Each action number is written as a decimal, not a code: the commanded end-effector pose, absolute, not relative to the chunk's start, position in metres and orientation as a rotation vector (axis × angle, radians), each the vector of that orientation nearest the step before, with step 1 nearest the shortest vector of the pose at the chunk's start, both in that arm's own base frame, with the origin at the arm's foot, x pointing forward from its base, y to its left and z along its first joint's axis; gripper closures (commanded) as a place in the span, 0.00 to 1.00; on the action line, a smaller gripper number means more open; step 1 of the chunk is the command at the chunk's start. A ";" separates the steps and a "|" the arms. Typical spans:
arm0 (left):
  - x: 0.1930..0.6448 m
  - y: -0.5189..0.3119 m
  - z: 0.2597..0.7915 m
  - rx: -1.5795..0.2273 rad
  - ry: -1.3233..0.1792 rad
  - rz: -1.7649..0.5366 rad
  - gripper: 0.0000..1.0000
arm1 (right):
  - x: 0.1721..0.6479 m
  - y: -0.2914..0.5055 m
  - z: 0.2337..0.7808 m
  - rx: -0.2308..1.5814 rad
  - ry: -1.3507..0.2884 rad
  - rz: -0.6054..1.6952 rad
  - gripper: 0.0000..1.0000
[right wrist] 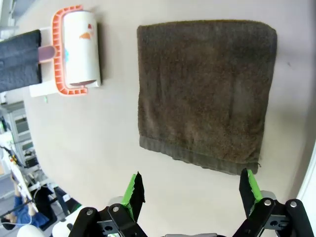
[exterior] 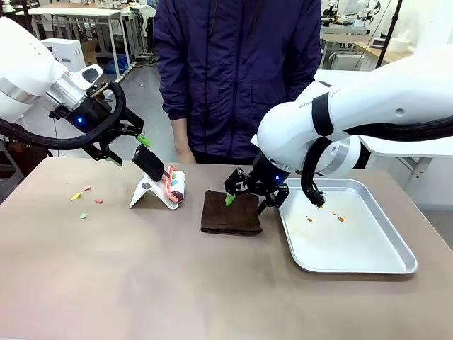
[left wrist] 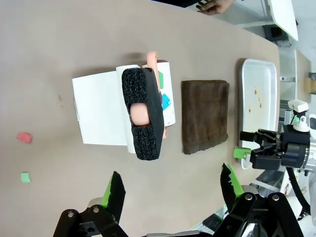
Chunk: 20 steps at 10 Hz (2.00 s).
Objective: Clean the surface of the table.
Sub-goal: Hold the Lint Roller with your left hand and the towel with your right hand.
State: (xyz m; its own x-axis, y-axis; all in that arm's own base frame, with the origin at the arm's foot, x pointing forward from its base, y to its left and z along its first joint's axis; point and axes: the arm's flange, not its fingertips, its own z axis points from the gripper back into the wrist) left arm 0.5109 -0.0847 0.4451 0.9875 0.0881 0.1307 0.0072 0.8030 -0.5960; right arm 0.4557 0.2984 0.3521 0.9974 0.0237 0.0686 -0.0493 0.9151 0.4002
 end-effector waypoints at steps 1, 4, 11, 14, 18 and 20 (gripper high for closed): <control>0.515 -0.090 0.444 -0.627 -0.183 0.067 0.00 | 0.465 0.302 0.356 0.341 -0.108 -0.009 0.00; 0.535 -0.083 0.426 -0.632 -0.122 0.108 0.00 | 0.503 0.326 0.348 0.253 -0.105 -0.055 0.00; 0.547 -0.099 0.409 -0.666 -0.133 0.114 0.00 | 0.522 0.339 0.318 0.101 -0.061 -0.173 0.00; 0.548 -0.100 0.407 -0.657 -0.127 0.112 0.00 | 0.524 0.338 0.311 0.069 -0.059 -0.172 0.00; 0.548 -0.101 0.408 -0.659 -0.129 0.118 0.00 | 0.525 0.339 0.306 0.058 -0.037 -0.163 0.00; 0.548 -0.103 0.406 -0.662 -0.147 0.120 0.56 | 0.524 0.339 0.304 0.053 -0.034 -0.145 0.36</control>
State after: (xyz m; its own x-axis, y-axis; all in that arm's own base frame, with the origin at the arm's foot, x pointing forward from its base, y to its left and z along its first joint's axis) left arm 0.5455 -0.0978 0.4061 0.9873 0.1368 0.0808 -0.0594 0.7894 -0.6110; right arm 0.5204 0.3339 0.3025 0.9908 -0.1346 0.0128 0.1329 0.9869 0.0915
